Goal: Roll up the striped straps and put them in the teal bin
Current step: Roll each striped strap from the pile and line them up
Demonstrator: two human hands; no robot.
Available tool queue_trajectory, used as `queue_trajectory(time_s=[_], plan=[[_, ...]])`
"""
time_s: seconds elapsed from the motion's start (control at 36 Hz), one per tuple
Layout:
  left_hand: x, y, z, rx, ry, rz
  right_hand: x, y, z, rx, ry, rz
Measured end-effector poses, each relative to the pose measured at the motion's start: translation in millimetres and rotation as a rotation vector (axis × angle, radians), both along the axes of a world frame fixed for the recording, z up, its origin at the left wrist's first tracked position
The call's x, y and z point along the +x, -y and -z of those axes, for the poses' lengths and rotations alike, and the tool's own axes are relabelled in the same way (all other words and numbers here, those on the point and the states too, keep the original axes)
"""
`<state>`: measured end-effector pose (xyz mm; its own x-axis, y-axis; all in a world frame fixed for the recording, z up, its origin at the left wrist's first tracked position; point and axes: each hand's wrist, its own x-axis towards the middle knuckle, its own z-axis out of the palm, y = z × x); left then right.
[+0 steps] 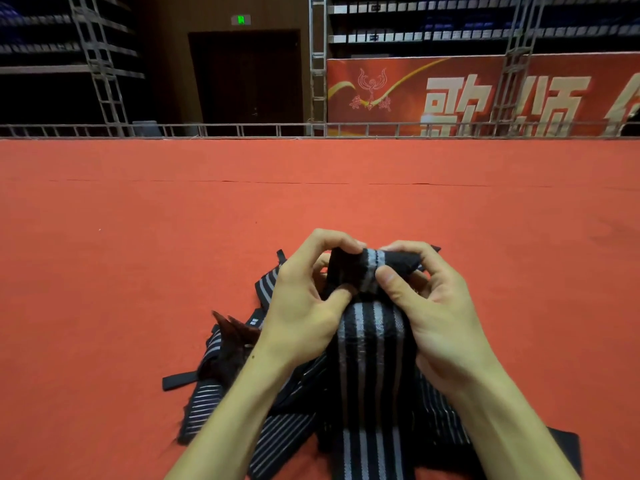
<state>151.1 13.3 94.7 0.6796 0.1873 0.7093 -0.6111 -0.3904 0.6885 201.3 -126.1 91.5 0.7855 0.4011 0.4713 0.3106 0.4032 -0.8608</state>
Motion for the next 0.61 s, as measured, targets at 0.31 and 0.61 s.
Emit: queue_trajectory(time_s=[0.31, 0.61], plan=[[-1.9, -0.4, -3.8, -0.178, -0.447, 0.157, 3.5, 4.1, 1.3, -0.073, 0.091, -0.007], [-2.8, 7.2, -2.0, -0.235, -0.258, 0.196, 6.7, 5.2, 3.2, -0.101, -0.145, -0.136]])
